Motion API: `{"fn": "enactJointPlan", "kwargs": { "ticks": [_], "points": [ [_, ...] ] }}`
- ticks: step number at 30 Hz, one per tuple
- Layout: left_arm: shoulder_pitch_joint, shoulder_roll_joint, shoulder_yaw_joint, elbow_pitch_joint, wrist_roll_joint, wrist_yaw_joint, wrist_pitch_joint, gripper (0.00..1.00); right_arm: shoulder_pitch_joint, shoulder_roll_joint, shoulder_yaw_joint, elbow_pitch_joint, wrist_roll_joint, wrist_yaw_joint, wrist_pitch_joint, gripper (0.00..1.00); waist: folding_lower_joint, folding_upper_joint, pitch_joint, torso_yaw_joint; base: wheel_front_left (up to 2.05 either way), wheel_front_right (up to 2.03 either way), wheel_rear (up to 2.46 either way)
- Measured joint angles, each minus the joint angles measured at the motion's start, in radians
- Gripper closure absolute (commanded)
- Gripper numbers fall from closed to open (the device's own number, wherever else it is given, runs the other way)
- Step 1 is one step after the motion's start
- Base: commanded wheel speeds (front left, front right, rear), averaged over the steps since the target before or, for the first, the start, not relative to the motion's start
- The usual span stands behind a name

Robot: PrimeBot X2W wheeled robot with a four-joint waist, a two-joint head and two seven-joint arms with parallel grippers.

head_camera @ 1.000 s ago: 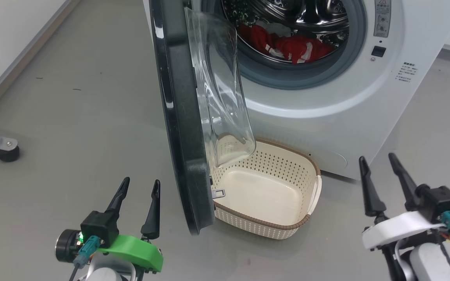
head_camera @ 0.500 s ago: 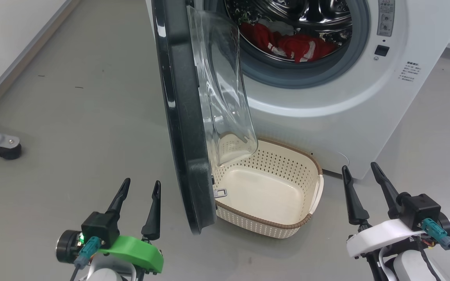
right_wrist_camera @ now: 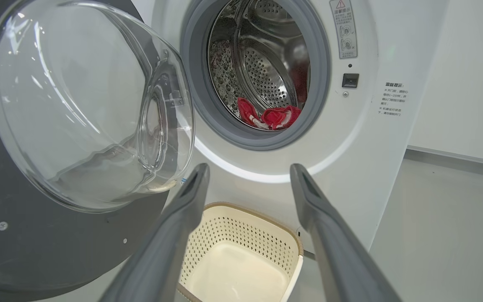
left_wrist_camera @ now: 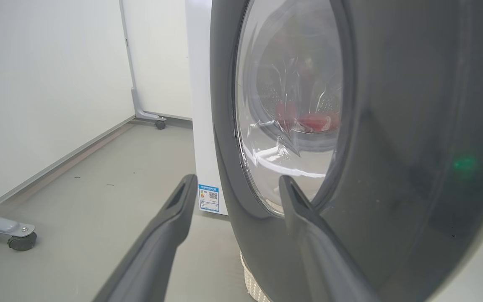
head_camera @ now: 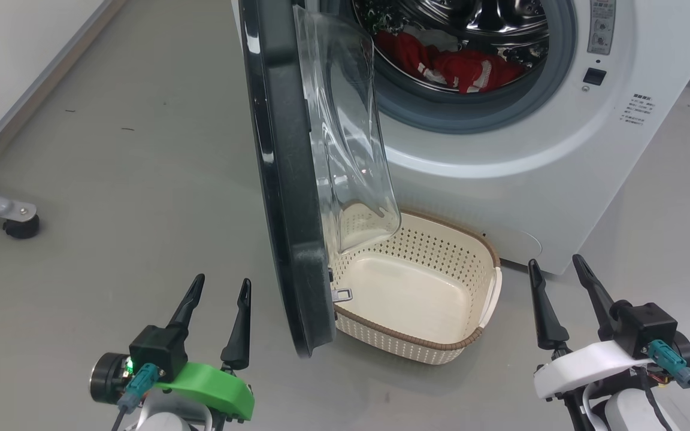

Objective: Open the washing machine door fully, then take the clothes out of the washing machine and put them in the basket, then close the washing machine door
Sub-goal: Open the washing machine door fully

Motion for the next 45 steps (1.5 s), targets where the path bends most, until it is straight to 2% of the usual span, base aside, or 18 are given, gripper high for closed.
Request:
{"fn": "enactJointPlan", "kwargs": {
  "ticks": [5, 6, 7, 8, 9, 25, 39, 45],
  "points": [
    [0.000, 0.000, -0.001, 0.000, -0.001, 0.000, 0.000, 0.00, 0.000, 0.004, -0.009, 0.004, -0.019, 0.007, 0.000, 0.00, 0.0000, 0.0000, 0.002, 0.003, 0.00, 0.00, 0.00],
    [0.000, 0.000, -0.001, 0.000, -0.001, 0.000, 0.000, 0.09, 0.000, 0.005, -0.010, 0.004, -0.020, 0.009, 0.000, 0.00, 0.0000, 0.0000, 0.003, 0.003, 0.00, 0.00, 0.00],
    [0.000, 0.000, -0.002, 0.000, -0.001, 0.000, 0.000, 0.48, 0.000, 0.006, -0.012, 0.005, -0.024, 0.014, 0.000, 0.00, 0.0000, 0.0000, 0.003, 0.004, 0.00, 0.00, 0.00],
    [0.000, 0.000, -0.002, 0.000, -0.001, 0.000, 0.000, 0.70, 0.000, 0.006, -0.013, 0.007, -0.026, 0.014, 0.000, 0.00, 0.0000, 0.0000, 0.003, 0.004, 0.00, 0.00, 0.00],
    [0.000, 0.000, -0.003, 0.000, -0.001, 0.000, 0.000, 1.00, 0.000, 0.007, -0.016, 0.009, -0.026, 0.014, 0.000, 0.00, 0.0000, 0.0000, 0.003, 0.004, 0.00, 0.00, 0.00],
    [-0.001, 0.000, 0.005, -0.045, 0.005, 0.001, 0.000, 1.00, 0.000, 0.027, -0.044, 0.024, -0.049, 0.035, 0.000, 0.00, 0.0000, 0.0000, -0.002, 0.009, 0.00, 0.00, 0.00],
    [-0.108, 0.009, 0.057, -0.345, 0.096, 0.004, 0.000, 1.00, 0.001, 0.032, -0.070, 0.037, -0.077, 0.049, 0.000, 0.00, 0.0000, 0.0000, -0.014, 0.017, 0.00, 0.00, 0.00],
    [-0.151, 0.008, 0.018, -0.498, 0.123, -0.025, -0.001, 1.00, 0.002, 0.035, -0.076, 0.042, -0.080, 0.057, 0.000, 0.00, 0.0000, 0.0000, -0.023, 0.015, 0.00, 0.00, 0.00]
  ]
}}
